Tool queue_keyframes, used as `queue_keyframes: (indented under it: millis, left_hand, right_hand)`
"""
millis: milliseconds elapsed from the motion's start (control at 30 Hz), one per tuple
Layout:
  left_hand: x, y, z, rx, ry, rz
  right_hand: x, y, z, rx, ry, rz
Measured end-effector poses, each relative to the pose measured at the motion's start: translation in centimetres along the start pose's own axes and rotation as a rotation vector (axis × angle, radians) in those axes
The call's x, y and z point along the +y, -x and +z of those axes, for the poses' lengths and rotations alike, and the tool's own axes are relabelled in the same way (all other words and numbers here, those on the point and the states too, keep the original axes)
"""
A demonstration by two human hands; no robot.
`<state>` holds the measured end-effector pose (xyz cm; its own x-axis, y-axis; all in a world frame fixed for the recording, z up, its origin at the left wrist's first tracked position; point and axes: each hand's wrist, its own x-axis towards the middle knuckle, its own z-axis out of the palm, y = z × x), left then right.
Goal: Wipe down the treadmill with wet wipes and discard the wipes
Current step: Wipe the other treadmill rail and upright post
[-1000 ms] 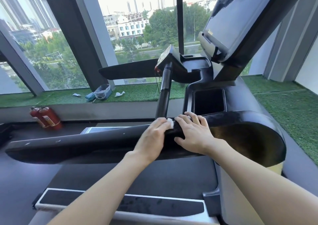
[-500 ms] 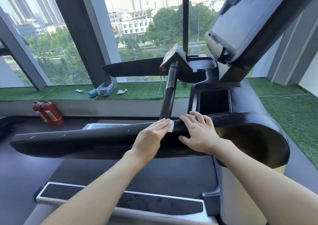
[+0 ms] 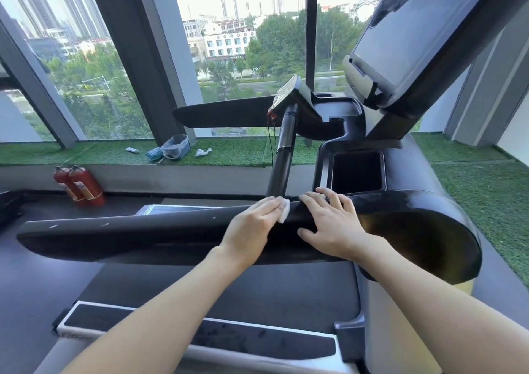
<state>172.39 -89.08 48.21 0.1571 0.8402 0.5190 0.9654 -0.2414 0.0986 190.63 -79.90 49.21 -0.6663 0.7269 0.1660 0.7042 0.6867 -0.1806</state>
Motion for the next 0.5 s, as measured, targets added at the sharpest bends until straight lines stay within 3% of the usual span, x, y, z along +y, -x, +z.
queue_keyframes:
  millis: [200, 400, 500]
  left_hand:
    - [-2.8, 1.9, -1.2, 0.014, 0.001, -0.242]
    - [1.8, -0.8, 1.6, 0.049, 0.141, -0.123]
    - [1.8, -0.5, 2.5, 0.115, 0.132, -0.153]
  right_hand:
    - [-0.2, 0.0, 0.1, 0.001, 0.004, 0.006]
    - [-0.2, 0.0, 0.2, 0.002, 0.020, 0.019]
    - [-0.3, 0.0, 0.4, 0.017, 0.016, 0.021]
